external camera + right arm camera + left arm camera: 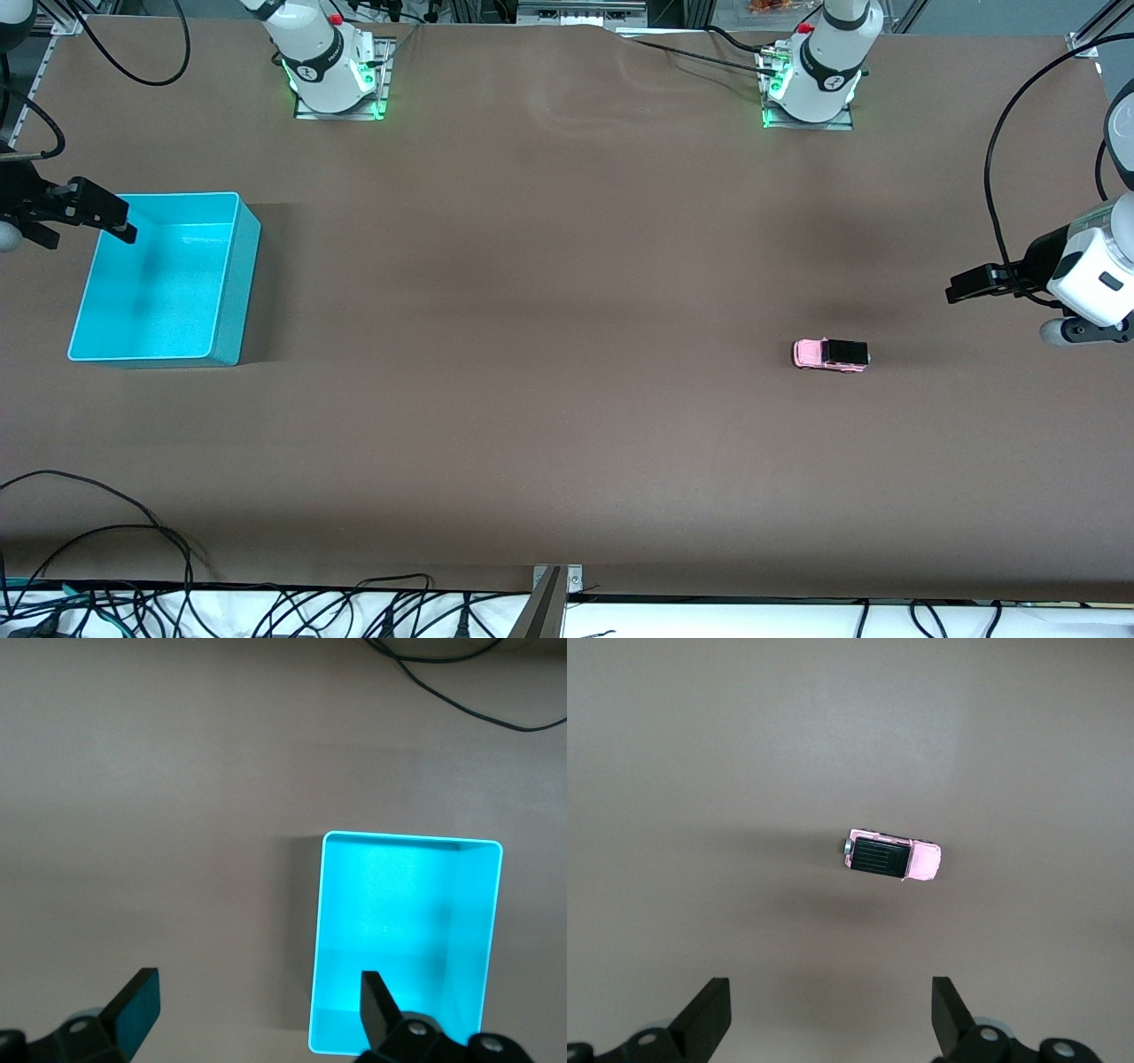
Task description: Wind and store pink jeep toy
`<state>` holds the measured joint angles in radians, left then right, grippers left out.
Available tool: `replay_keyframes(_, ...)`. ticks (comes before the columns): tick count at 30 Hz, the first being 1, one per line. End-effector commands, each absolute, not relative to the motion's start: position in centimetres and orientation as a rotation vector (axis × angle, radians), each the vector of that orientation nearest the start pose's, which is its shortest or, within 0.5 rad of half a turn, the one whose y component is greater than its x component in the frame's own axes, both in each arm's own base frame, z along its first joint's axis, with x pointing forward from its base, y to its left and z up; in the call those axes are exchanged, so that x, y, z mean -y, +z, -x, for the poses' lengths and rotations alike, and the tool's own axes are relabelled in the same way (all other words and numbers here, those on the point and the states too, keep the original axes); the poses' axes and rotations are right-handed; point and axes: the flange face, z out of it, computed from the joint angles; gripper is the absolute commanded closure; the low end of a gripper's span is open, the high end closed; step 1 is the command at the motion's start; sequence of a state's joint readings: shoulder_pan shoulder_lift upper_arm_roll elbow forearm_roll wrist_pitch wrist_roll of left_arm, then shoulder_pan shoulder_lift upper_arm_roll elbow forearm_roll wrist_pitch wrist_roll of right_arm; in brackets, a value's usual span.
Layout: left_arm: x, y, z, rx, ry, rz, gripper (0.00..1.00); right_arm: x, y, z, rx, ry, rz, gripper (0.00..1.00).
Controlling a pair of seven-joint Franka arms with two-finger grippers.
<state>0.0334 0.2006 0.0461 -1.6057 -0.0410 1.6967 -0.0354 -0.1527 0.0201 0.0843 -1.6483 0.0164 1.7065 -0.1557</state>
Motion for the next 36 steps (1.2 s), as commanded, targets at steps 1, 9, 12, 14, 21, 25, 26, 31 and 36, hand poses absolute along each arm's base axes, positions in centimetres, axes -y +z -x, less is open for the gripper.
replay_keyframes(1,-4.4,50.4,-61.1,0.177,0.156,3.147,0.00,3.5,59.3,-57.0,0.143,-0.063,3.123,0.00)
replay_keyframes(9,-4.4,50.4,-61.1,0.177,0.156,3.147,0.00,3.7,59.2,-57.0,0.138,-0.058,3.122,0.00)
replay_keyframes(12,-4.4,50.4,-61.1,0.177,0.156,3.147,0.00,3.6,59.2,-57.0,0.141,-0.056,3.123,0.00)
replay_keyframes(14,-4.4,50.3,-61.1,0.177,0.159,3.146,0.00,3.7,59.2,-57.0,0.136,-0.058,3.122,0.00)
replay_keyframes(21,-4.4,50.3,-61.1,0.177,0.159,3.146,0.00,3.6,59.2,-57.0,0.141,-0.056,3.123,0.00)
replay_keyframes(25,-4.4,50.4,-61.1,0.179,0.156,3.146,0.00,3.6,59.2,-57.0,0.141,-0.056,3.121,0.00)
replay_keyframes(26,-4.5,50.4,-61.1,0.194,0.154,3.145,0.00,3.6,59.2,-57.0,0.141,-0.056,3.121,0.00)
replay_keyframes(31,-4.4,50.2,-61.1,0.425,0.164,3.114,0.00,3.7,59.2,-57.0,0.136,-0.056,3.122,0.00)
replay_keyframes(36,-3.9,49.3,-61.3,0.646,0.192,3.062,0.00,3.6,59.2,-57.1,0.141,-0.061,3.123,0.00)
